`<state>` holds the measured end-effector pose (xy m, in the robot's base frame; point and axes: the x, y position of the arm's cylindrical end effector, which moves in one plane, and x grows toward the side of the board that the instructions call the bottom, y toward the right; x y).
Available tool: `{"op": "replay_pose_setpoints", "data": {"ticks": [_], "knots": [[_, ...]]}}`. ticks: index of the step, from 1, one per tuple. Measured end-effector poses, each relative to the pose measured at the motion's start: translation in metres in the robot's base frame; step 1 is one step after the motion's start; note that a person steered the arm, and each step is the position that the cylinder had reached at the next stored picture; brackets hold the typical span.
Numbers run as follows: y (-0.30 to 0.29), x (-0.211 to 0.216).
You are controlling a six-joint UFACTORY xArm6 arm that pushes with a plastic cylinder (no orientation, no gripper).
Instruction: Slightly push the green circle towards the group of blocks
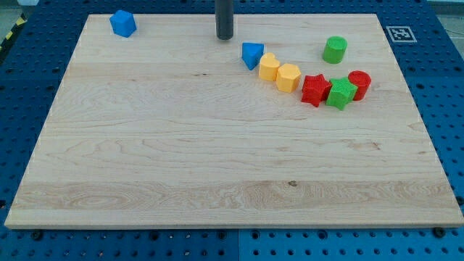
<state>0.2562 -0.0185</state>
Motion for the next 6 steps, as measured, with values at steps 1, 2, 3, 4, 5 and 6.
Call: {"op": "replay_pose_setpoints", "data": {"ticks": [1,2,3,4,5,6], "knots": [[0.0,0.01],[0.0,0.012],[0.013,0.01],[0.046,0.008],[0.046,0.008],[0.067,-0.004]]}}
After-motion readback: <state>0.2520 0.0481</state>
